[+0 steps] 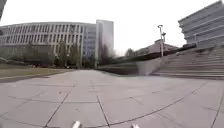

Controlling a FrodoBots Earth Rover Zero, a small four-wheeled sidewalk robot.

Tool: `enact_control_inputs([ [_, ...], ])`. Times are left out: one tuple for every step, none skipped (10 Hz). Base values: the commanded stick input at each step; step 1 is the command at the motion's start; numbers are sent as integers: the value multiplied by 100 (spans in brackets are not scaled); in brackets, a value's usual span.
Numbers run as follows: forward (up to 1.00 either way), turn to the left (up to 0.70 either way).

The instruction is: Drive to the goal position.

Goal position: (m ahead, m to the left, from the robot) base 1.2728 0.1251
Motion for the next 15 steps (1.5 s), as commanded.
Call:
enact_control_inputs([
  [66, -1],
  [63, -1],
  [55, -1],
  [50, -1],
  [49, -1],
  [49, -1],
  [44, -1],
  [34, -1],
  [28, -1],
  [29, -1],
  [30, -1],
  [30, -1],
  [48, -1],
  [52, -1],
  [54, -1],
])
